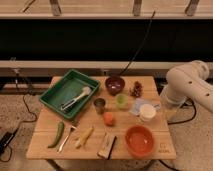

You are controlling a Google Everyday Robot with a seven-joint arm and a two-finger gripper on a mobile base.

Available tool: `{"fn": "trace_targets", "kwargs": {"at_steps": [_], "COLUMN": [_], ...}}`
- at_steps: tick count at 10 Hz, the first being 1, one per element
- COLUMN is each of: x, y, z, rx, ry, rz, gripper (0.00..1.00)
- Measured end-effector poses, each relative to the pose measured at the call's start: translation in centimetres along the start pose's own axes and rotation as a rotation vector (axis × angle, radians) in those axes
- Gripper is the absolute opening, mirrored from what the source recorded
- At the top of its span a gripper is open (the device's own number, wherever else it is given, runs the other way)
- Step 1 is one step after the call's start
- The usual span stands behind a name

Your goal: Place grapes in purple bowl

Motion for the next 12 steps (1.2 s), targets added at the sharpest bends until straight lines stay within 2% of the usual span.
{"fn": "trace_targets", "kwargs": {"at_steps": [2, 4, 8, 9, 12], "x": [-0.1, -1.5, -5.5, -6.6, -7.8], "y": [-0.4, -2.9, -10.5, -13.5, -17.9], "z": [-0.1, 0.5, 3.4, 4.5, 6.1], "rx": [0.006, 0.013, 0.039, 0.053, 0.098], "ry": [-0.003, -0.025, -0.083, -0.104, -0.121], "rz": [-0.025, -0.119, -0.310, -0.388, -0.511], "gripper": [0.65, 0.65, 0.65, 0.65, 0.65]}}
